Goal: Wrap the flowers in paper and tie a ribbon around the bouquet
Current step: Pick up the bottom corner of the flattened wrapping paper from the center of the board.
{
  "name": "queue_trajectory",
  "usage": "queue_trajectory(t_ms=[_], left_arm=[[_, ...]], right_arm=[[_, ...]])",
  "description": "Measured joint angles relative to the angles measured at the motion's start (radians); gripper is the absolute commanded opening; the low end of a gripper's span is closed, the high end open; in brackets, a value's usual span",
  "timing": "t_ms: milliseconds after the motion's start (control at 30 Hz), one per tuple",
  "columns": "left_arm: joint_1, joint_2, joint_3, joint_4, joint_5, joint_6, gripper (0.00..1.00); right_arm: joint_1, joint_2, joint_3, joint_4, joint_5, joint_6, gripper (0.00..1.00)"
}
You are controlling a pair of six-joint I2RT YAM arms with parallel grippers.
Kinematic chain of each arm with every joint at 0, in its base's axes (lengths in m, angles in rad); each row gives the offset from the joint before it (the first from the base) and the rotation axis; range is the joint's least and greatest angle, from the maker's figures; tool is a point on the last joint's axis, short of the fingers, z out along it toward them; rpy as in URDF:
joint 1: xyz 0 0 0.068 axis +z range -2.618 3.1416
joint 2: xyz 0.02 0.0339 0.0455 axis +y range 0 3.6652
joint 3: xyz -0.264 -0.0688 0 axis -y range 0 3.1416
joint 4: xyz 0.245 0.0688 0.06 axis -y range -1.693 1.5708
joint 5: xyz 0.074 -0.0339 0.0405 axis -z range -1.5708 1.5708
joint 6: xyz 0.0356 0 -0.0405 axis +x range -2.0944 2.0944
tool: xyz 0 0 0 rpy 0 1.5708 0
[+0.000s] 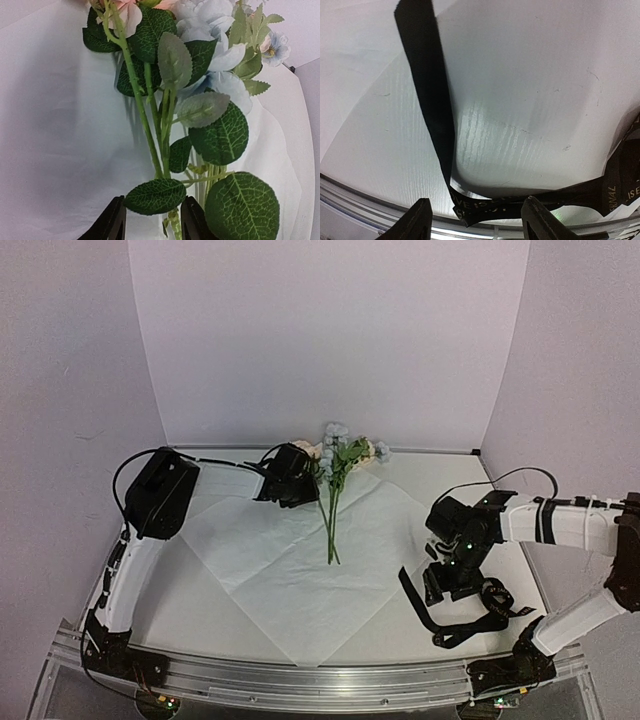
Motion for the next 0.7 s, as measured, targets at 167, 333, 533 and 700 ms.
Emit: queue_trajectory(t_ms=[167, 333, 533, 700], left_arm=[[0.000, -0.116, -0.131, 0.003, -0.008, -0.005, 0.58], [0.001, -0.355, -0.351, 0.005, -0.020, -0.046, 0.60], [0.004, -0.691, -0.712, -0.004, -0.032, -0.155, 0.66], [0.008, -0.915, -1.003, -0.063, -0.032, -0.264, 0.70]], right_arm=[[0.053, 0.000, 0.057, -0.017, 0.012, -0.085, 0.69], [0.125, 0.032, 0.128, -0.025, 0.024, -0.190, 0.70], [0.188, 0.138, 0.224, -0.027, 0.020, -0.241, 0.68], [0.277, 0.225, 0.281, -0.016, 0.028, -0.266, 0.67]])
